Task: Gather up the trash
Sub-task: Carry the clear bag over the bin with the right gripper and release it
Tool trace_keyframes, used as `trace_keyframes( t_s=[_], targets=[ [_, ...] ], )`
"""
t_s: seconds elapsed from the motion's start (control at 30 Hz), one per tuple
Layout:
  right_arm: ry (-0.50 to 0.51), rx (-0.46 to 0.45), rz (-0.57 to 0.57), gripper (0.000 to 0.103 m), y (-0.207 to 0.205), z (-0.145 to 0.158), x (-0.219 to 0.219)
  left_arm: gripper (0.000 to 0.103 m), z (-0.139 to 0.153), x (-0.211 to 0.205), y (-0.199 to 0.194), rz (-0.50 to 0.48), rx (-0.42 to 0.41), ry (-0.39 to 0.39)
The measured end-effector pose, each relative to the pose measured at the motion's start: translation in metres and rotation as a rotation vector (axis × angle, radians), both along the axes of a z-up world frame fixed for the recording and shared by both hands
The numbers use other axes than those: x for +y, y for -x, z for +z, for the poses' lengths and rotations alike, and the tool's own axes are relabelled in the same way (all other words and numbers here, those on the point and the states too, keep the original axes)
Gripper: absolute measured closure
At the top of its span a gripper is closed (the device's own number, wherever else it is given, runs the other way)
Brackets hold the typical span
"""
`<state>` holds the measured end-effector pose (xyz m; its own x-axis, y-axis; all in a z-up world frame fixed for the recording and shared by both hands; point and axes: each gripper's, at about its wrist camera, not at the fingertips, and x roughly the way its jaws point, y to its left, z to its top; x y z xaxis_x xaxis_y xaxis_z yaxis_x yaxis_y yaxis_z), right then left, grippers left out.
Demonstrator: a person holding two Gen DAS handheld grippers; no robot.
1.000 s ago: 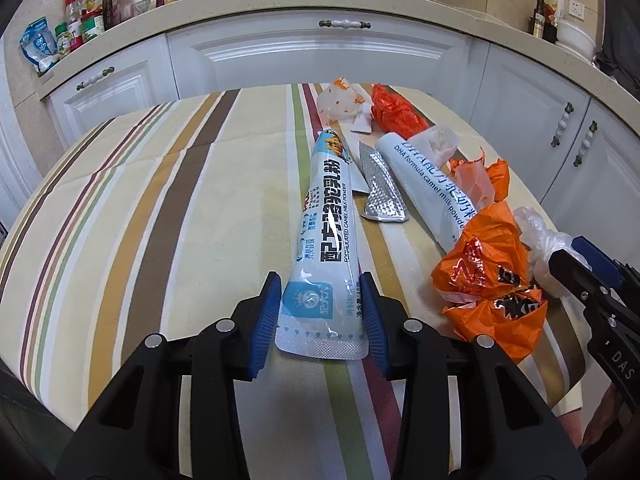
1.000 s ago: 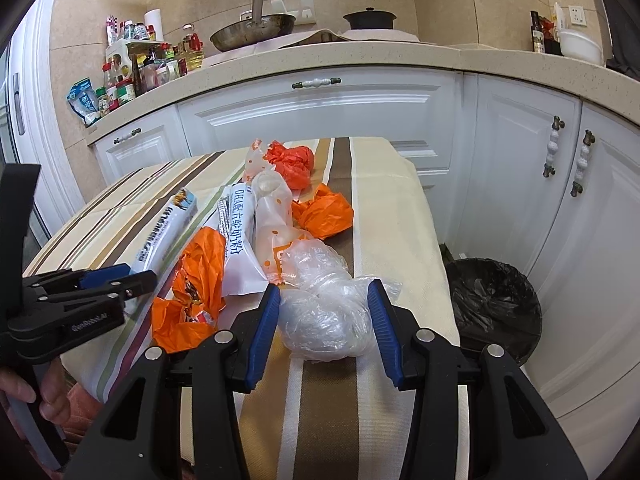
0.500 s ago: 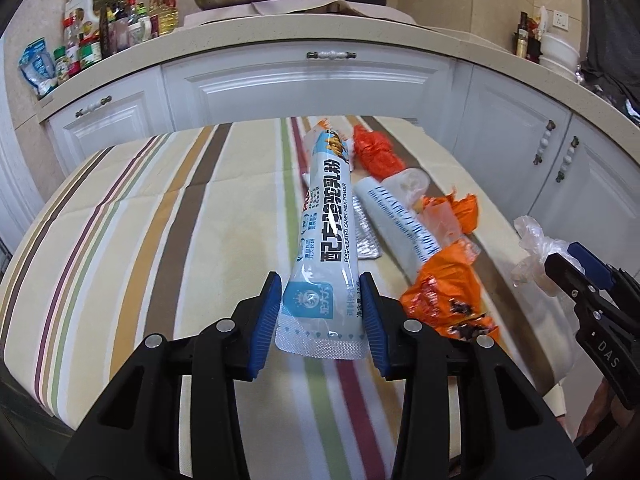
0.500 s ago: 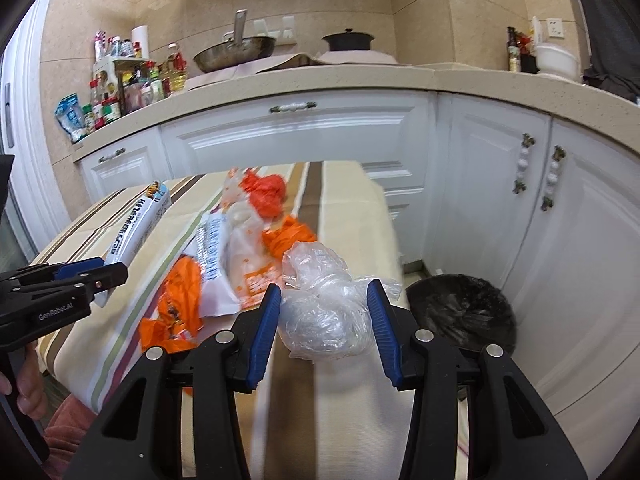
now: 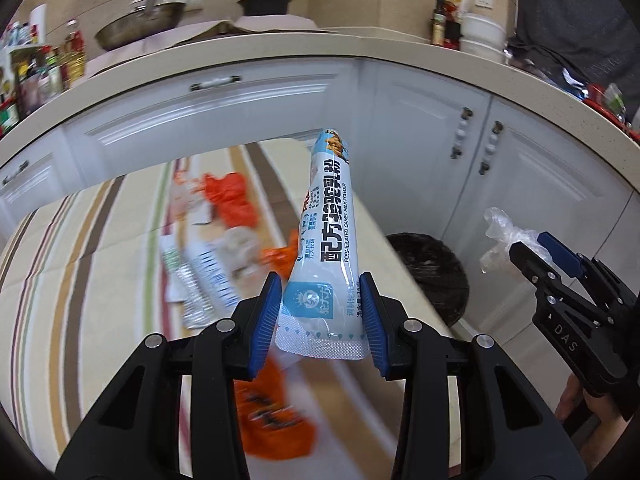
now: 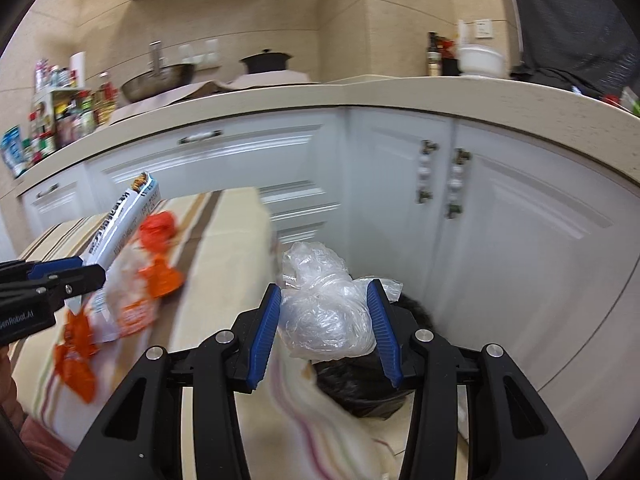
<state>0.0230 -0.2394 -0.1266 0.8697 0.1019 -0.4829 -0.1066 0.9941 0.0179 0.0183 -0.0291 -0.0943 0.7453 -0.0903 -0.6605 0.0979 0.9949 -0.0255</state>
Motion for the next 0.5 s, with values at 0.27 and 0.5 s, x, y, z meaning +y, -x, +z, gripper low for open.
trace_keyframes(
  t_s=[0.27, 0.5],
  targets=[
    [-0.024, -0.005, -0.069, 0.058, -0.030, -0.004, -0.053, 0.064, -0.010, -0.083, -0.045, -0.064, 0.017, -0.039],
    [-0.041, 0.002, -0.097, 0.058, -0.054, -0.010, -0.079, 0.064, -0.031, -0.131, -0.085, -0.081, 0.077, -0.066]
  ],
)
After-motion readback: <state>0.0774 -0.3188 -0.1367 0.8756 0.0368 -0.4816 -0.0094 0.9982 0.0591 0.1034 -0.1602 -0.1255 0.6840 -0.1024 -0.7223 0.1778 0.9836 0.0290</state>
